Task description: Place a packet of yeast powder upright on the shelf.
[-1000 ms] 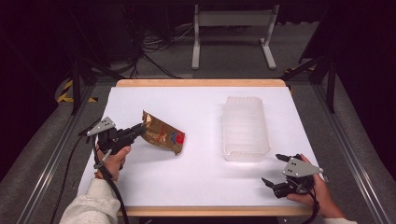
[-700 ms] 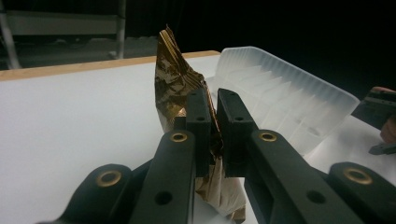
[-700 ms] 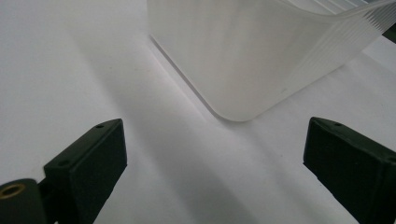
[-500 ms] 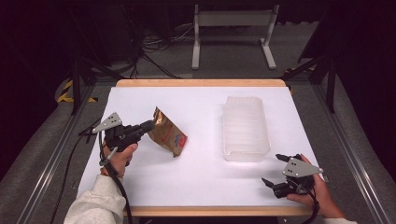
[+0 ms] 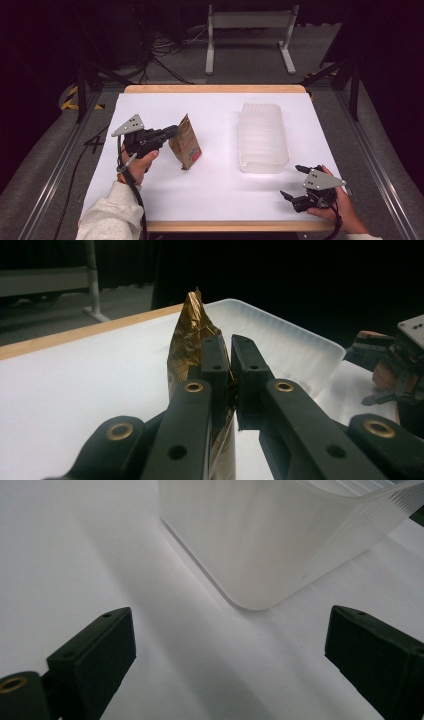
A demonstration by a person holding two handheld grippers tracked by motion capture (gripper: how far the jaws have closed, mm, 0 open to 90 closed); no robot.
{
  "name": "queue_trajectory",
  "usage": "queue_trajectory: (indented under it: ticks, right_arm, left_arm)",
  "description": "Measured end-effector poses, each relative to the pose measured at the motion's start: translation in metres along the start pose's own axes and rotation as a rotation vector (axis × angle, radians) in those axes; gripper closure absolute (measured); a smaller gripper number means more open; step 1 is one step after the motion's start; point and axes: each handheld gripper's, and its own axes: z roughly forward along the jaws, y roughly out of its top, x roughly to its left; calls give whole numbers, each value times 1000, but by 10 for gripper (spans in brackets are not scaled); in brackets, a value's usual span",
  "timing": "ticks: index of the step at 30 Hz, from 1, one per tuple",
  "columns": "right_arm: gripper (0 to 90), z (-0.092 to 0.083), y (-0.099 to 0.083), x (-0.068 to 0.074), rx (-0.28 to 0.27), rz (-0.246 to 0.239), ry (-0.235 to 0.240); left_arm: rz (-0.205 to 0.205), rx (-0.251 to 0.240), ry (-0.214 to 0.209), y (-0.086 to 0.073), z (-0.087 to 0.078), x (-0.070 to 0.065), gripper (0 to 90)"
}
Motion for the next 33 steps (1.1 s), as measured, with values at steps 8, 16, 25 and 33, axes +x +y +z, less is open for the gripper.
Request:
queue_trajectory:
  ticks: [8,16,25,33]
  right_arm:
    - [66,0,0,0,3,2,3]
    - [66,0,1,1,3,1,0]
    - [66,-1,0,0,-3,7,-3]
    - [66,-2,-1,-1,0,10,-6]
  left_arm:
    - [34,-6,-47,12,9,-7,857]
    - [109,4,-107,29,24,-17,858]
    - [182,7,-178,50,44,-33,857]
    - [221,25,-213,66,64,-46,857]
